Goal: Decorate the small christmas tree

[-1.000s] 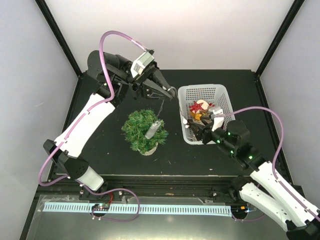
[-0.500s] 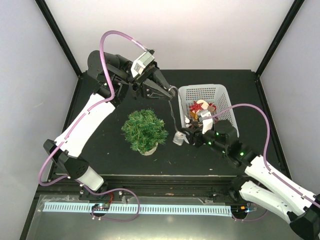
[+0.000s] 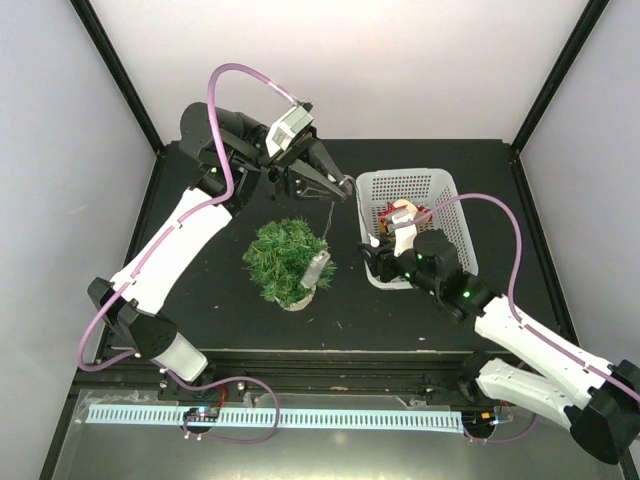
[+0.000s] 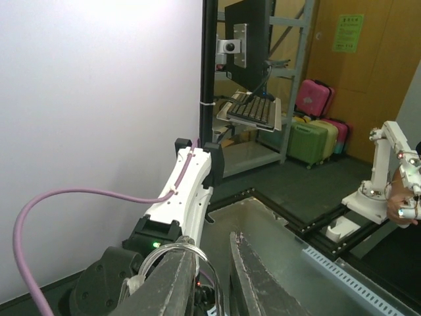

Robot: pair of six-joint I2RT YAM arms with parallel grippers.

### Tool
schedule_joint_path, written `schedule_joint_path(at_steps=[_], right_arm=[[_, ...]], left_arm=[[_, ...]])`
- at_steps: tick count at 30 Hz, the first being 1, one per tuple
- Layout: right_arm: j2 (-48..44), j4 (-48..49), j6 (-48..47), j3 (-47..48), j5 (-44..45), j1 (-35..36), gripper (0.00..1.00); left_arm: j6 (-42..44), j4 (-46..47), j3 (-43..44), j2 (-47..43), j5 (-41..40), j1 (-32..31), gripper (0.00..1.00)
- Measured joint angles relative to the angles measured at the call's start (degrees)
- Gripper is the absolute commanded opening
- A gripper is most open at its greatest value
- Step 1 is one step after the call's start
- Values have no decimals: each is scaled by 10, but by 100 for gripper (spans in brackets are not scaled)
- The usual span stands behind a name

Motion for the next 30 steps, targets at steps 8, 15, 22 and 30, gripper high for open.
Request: schedule_joint_path(at_steps=[8,15,22,30], right_arm=[[38,17,0,0,31,0,1],[-5,-2,-2,10,31,0,1],[-40,-66,-18,138,33,0,1],[-34,-122,-40,259,41,1,1]], left_arm=[[0,-1,-18,-22,0,0,17],[-2,0,-78,-83,0,12,15],[-2,2,-150,-167,0,45,14],[8,2,-227,-237,0,84,12]])
